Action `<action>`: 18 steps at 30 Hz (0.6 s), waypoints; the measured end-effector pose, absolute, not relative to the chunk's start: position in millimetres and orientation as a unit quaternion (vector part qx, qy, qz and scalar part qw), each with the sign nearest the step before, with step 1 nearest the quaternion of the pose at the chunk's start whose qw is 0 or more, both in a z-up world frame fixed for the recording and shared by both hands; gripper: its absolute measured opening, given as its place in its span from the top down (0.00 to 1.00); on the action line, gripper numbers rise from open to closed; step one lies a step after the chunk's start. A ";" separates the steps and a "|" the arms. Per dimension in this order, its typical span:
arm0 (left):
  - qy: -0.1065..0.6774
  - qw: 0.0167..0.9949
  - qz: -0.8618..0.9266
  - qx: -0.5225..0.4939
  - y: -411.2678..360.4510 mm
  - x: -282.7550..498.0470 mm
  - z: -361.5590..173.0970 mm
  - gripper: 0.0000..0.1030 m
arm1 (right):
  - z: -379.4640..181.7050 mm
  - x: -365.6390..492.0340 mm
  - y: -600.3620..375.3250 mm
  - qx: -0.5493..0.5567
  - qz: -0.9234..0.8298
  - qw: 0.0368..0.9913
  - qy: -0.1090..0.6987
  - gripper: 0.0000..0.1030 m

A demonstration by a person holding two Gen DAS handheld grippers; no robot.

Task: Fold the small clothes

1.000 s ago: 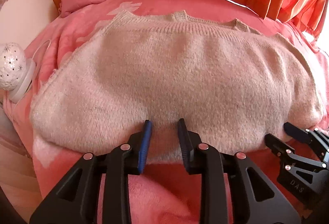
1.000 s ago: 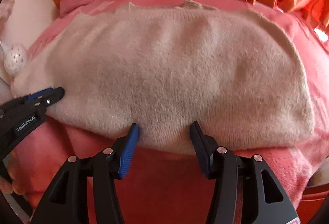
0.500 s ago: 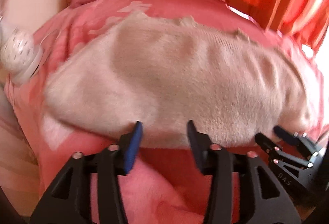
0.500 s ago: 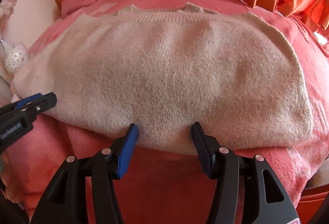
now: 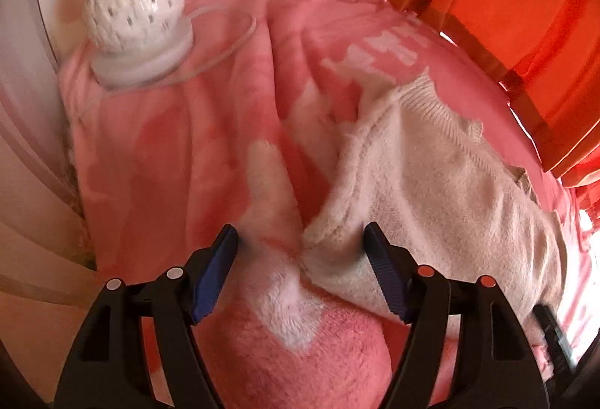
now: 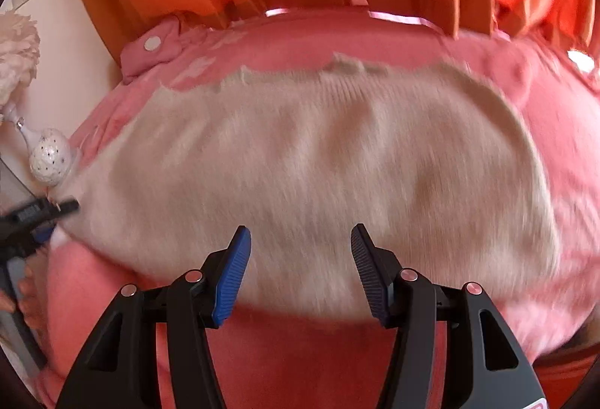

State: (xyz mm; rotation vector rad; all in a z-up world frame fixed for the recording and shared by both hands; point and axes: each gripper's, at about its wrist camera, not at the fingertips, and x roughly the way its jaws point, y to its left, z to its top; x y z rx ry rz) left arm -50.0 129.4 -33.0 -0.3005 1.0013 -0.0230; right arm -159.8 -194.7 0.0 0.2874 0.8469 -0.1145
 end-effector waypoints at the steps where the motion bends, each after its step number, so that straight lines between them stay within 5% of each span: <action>1: 0.482 0.863 -0.016 -0.151 129.2 -48.1 -36.1 0.34 | 6.2 -148.2 -193.4 0.140 -0.049 0.901 0.408 0.47; 7: 0.493 0.849 -0.040 -0.185 124.6 -39.1 -44.0 0.29 | -14.9 -84.8 -185.0 0.151 -0.030 0.882 0.446 0.44; 13: 0.507 0.829 -0.064 -0.228 131.8 -24.6 -58.7 0.28 | -39.8 -73.2 -158.5 0.080 -0.049 0.888 0.450 0.29; 16: 0.502 0.829 -0.068 -0.237 133.6 -23.9 -57.5 0.45 | -39.8 -73.2 -161.5 0.086 -0.044 0.888 0.449 0.28; 18: 0.490 0.842 -0.065 -0.218 131.3 -27.3 -47.5 0.67 | -39.6 -73.4 -164.0 0.088 -0.040 0.888 0.450 0.28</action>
